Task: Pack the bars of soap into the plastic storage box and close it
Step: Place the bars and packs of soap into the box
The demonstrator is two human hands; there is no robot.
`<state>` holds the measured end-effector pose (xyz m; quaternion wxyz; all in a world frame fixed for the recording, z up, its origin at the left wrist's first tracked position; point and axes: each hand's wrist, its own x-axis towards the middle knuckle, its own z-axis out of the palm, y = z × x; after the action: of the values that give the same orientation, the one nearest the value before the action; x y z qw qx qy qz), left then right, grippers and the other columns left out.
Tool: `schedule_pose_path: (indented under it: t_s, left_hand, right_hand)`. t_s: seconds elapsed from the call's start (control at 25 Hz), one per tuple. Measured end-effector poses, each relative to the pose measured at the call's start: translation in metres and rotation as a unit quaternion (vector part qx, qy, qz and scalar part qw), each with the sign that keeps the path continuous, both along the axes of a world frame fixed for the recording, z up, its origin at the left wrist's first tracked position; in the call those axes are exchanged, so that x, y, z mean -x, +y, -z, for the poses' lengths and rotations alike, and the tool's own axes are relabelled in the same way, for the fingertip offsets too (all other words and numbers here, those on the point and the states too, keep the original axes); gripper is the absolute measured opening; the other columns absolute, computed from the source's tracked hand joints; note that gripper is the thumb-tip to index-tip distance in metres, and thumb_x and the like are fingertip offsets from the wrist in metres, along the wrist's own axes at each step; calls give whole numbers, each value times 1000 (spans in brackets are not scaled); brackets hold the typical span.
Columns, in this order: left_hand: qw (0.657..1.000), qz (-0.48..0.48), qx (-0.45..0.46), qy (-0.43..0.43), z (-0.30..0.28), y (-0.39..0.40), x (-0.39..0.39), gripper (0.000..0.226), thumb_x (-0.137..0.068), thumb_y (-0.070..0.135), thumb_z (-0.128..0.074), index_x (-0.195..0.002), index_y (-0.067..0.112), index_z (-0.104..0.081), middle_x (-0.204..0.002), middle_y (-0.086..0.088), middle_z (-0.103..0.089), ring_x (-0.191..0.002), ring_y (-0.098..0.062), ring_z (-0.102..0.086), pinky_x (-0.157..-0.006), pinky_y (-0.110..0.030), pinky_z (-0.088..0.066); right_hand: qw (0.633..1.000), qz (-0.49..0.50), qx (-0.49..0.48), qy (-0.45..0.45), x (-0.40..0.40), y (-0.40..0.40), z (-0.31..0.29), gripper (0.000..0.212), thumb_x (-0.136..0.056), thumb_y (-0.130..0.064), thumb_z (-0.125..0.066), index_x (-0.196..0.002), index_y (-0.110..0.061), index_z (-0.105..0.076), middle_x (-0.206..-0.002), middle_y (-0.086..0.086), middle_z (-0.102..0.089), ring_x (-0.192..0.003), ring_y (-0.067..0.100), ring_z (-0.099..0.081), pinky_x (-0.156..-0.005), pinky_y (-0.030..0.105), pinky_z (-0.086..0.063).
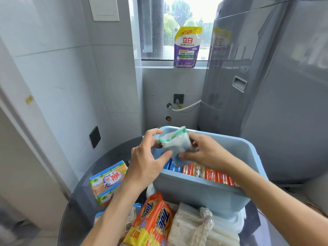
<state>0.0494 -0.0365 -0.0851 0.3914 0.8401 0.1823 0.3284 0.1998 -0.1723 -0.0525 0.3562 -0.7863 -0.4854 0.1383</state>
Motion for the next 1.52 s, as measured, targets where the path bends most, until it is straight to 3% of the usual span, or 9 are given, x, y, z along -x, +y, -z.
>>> schedule_pose_path:
  t_s: [0.2,0.4,0.6,0.8,0.88,0.96,1.08,1.24,1.52]
  left_hand:
    - [998,-4,-54,29,-2,-5,4,27,-86,17,-69,-108,32,-61,-101,22,-66,-104,-1,-61,-101,-50,-44]
    - [997,1,-52,61,-6,-7,5,36,-86,1,-56,-103,32,-65,-99,25,-56,-90,-12,-58,-92,-51,-49]
    - [996,16,-62,59,-2,-5,7,43,-85,-3,-50,-97,37,-61,-104,16,-56,-95,-18,-58,-86,-54,-51]
    - [997,44,-65,22,8,-3,10,34,-84,14,-43,-104,29,-67,-114,14,-60,-111,-7,-58,-93,-41,-52]
    - [997,-15,-21,-68,6,8,20,35,-87,16,-48,-115,25,-65,-120,14,-61,-109,4,-57,-90,-21,-51]
    - [975,-151,66,-146,0,35,30,35,-85,17,-50,-116,25,-65,-116,10,-65,-97,6,-60,-85,-22,-51]
    - [967,-241,80,-29,7,69,46,31,-83,16,-55,-110,25,-66,-113,6,-69,-98,-10,-63,-88,-29,-49]
    - [975,-111,-8,192,29,65,49,35,-86,19,-61,-120,25,-65,-120,4,-68,-108,-17,-63,-94,-35,-51]
    - [959,38,-61,273,16,48,72,22,-85,29,-63,-107,32,-67,-88,18,-67,-85,-1,-64,-75,-28,-53]
  right_hand:
    - [923,84,156,-342,-47,-56,-28,36,-76,-40,-74,-97,-32,-46,-91,-9,-64,-77,20,-54,-66,35,-34]
    - [846,96,219,-477,-49,-63,-2,15,-82,-38,-68,-93,-30,-62,-99,-4,-54,-87,20,-47,-69,32,-27]
    - [869,125,232,-420,-51,-64,2,20,-82,-35,-70,-79,-27,-52,-92,-6,-63,-76,18,-58,-60,30,-36]
    - [869,141,240,-408,-44,-69,2,12,-87,-35,-60,-86,-24,-55,-99,-5,-61,-86,20,-57,-77,34,-43]
    - [884,168,181,-396,-32,-71,-2,15,-89,-36,-58,-94,-23,-65,-104,-5,-65,-91,22,-57,-79,36,-43]
    - [918,175,61,-352,-8,-65,-9,15,-87,-35,-64,-92,-22,-70,-101,-4,-68,-88,24,-58,-75,38,-46]
    - [954,105,-7,-281,32,-37,-15,8,-83,-35,-70,-82,-26,-69,-84,-8,-66,-80,21,-60,-68,38,-50]
    - [971,88,38,-219,54,-9,-1,12,-87,-35,-65,-81,-25,-68,-81,-8,-66,-79,18,-60,-66,34,-48]
    - [945,128,31,-299,59,-11,15,28,-92,-32,-52,-69,-18,-58,-62,0,-61,-62,29,-56,-47,31,-32]
